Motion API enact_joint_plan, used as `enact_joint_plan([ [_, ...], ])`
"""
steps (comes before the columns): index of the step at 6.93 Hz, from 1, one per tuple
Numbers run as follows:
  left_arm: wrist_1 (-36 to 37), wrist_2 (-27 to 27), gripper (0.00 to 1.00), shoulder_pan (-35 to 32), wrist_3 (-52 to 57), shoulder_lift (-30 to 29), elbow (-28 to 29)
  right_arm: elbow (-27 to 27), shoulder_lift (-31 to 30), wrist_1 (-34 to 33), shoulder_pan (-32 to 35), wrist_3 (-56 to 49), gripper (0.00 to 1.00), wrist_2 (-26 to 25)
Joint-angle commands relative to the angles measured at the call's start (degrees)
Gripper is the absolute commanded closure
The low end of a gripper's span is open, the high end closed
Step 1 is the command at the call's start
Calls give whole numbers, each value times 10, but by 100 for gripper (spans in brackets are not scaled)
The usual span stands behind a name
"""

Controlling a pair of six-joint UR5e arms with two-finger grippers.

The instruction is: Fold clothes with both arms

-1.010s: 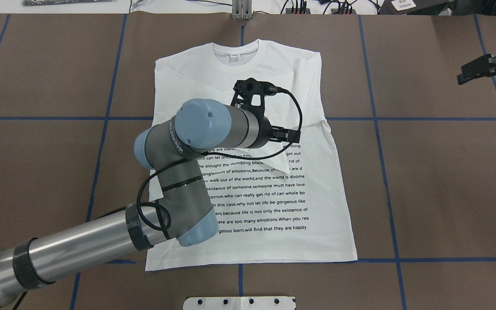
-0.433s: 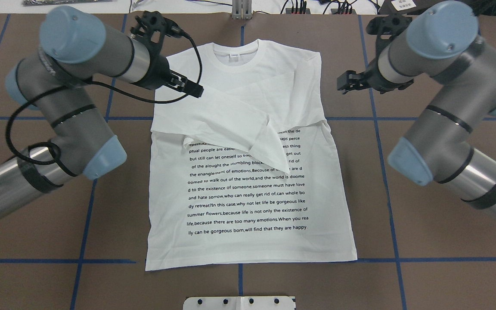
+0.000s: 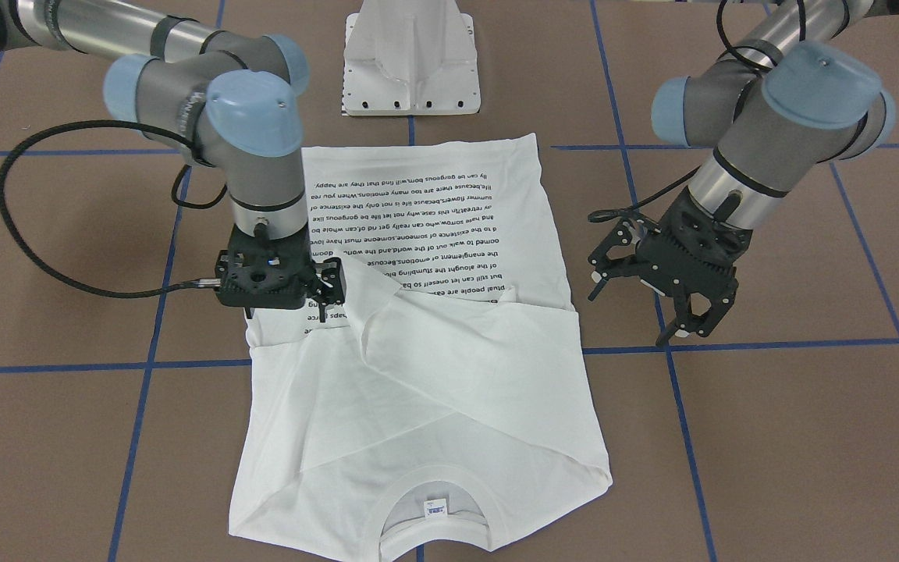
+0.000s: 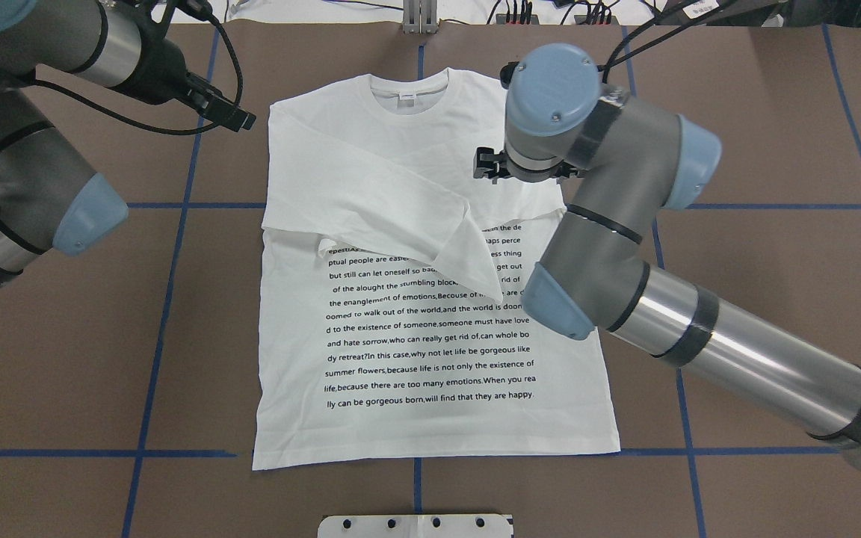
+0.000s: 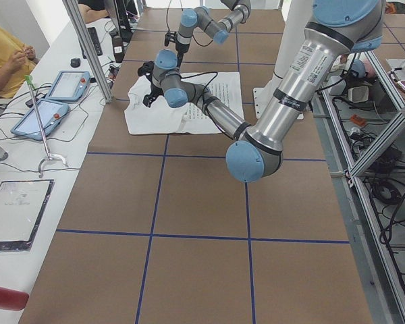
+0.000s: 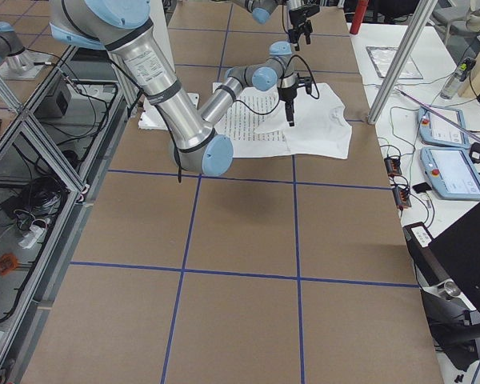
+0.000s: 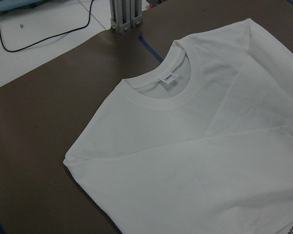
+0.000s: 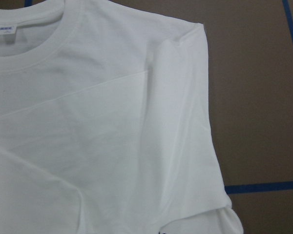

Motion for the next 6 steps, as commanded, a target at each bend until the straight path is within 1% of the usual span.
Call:
enact_joint_plan([
  [1, -1, -7, 0, -7, 10, 4, 0, -126, 98, -15, -49, 70, 0, -55],
  [2, -1, -6, 0, -7, 7, 5, 0, -156, 121, -16, -63, 86, 0, -63],
  [3, -1, -7, 0, -6, 5, 8, 0, -158, 118, -18, -73, 90, 0, -69],
  [4, -1, -6, 0, -6, 4, 9, 0, -172, 112, -19, -84, 87, 0, -93],
  [5, -1, -6, 0, -6, 4, 10, 0, -176, 114, -57, -92, 80, 0, -110],
  [6, -1, -6, 0, -6, 4, 10, 0, -174, 112, -88, -93, 68, 0, -112],
])
